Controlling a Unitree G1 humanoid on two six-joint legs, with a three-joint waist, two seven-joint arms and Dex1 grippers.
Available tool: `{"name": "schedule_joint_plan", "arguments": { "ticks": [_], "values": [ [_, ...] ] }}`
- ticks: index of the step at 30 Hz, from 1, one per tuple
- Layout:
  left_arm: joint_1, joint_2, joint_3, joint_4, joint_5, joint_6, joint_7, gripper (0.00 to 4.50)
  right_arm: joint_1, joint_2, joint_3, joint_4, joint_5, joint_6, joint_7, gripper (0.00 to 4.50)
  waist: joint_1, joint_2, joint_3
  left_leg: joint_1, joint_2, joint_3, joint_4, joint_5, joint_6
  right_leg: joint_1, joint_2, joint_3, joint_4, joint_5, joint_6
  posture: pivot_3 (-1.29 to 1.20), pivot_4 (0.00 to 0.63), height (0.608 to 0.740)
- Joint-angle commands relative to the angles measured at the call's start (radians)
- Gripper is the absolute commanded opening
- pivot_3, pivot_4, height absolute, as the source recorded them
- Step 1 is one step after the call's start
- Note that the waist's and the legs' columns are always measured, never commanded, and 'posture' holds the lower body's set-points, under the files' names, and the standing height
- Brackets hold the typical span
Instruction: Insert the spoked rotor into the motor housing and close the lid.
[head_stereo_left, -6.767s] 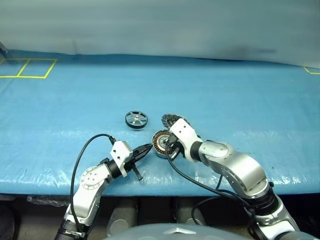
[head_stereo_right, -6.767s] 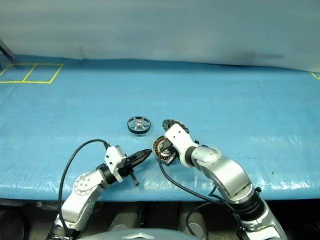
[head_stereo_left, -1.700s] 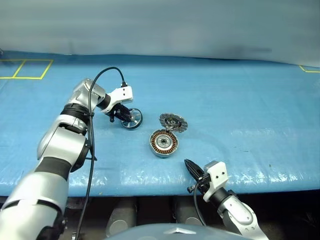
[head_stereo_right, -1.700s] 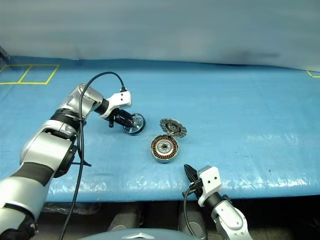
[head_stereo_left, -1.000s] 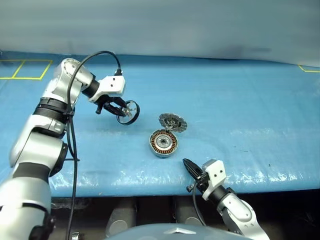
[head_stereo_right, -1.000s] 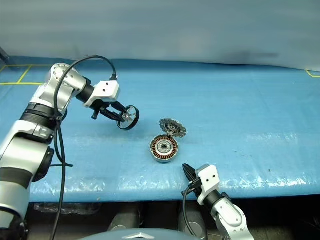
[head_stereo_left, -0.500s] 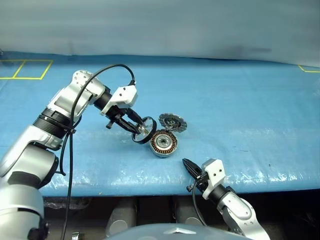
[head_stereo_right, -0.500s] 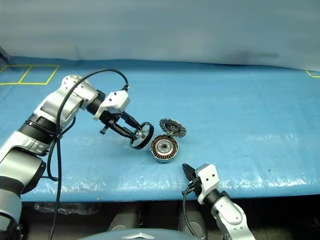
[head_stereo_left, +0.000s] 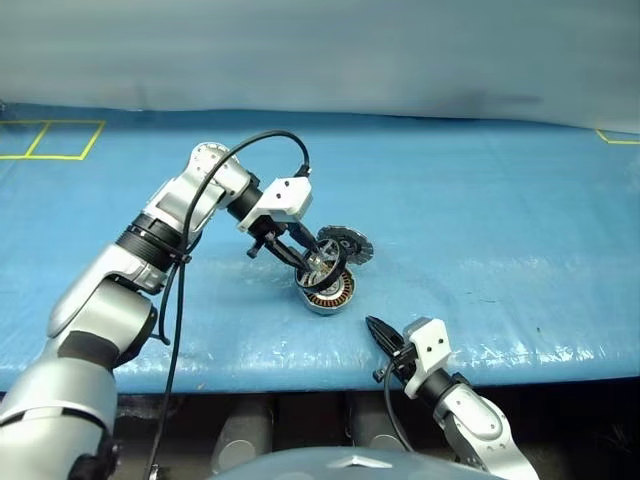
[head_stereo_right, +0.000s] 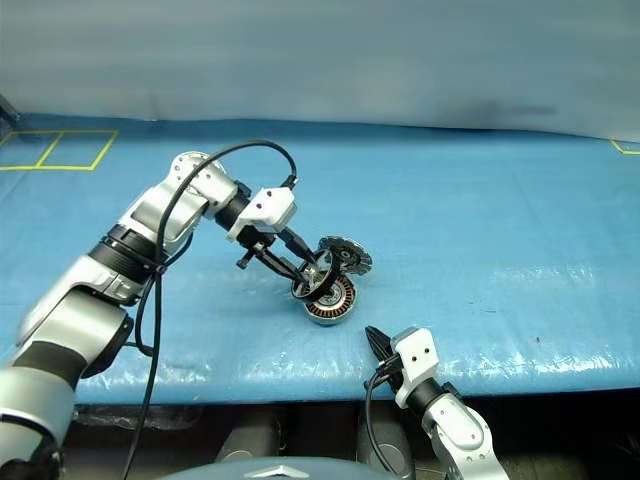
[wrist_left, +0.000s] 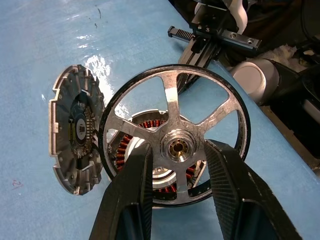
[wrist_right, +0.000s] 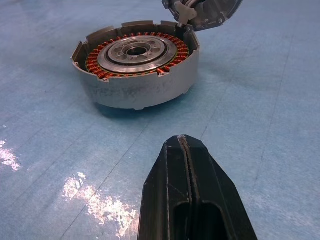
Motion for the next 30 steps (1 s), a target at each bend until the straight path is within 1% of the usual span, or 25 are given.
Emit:
{"name": "schedule_joint_plan", "arguments": {
  "ticks": [1, 9, 16, 30],
  "values": [
    [-0.028, -0.029, 0.012, 0.051, 0.042, -0.047, -0.002, 1.31, 0.006, 0.008, -0.002, -0.025, 0.001, -0.016, -0.007, 0.0, 0.0, 0.0, 0.0, 0.0, 0.0, 0.0, 0.0, 0.0, 0.0, 0.0, 0.0, 0.0, 0.0, 0.0, 0.0, 0.0, 0.15, 0.74],
    [-0.034, -0.074, 0.006, 0.135, 0.084, -0.094, -0.002, 1.31, 0.029, 0.015, 0.0, -0.041, 0.012, -0.04, 0.005, 0.0, 0.0, 0.0, 0.0, 0.0, 0.0, 0.0, 0.0, 0.0, 0.0, -0.001, 0.0, 0.0, 0.0, 0.0, 0.0, 0.0, 0.15, 0.74],
    [-0.044, -0.105, 0.007, 0.183, 0.121, -0.118, -0.002, 1.31, 0.02, 0.017, 0.016, -0.034, 0.016, -0.058, 0.023, 0.0, 0.0, 0.0, 0.0, 0.0, 0.0, 0.0, 0.0, 0.0, 0.0, 0.0, 0.0, 0.0, 0.0, 0.0, 0.0, 0.0, 0.15, 0.74],
    [-0.069, -0.141, -0.023, 0.252, 0.163, -0.157, -0.002, 1.31, 0.003, 0.026, 0.034, -0.033, 0.032, -0.076, 0.044, 0.0, 0.0, 0.0, 0.0, -0.001, 0.0, 0.0, 0.0, 0.0, 0.0, 0.0, 0.0, 0.0, 0.0, 0.0, 0.0, 0.0, 0.15, 0.74]
  ]
}}
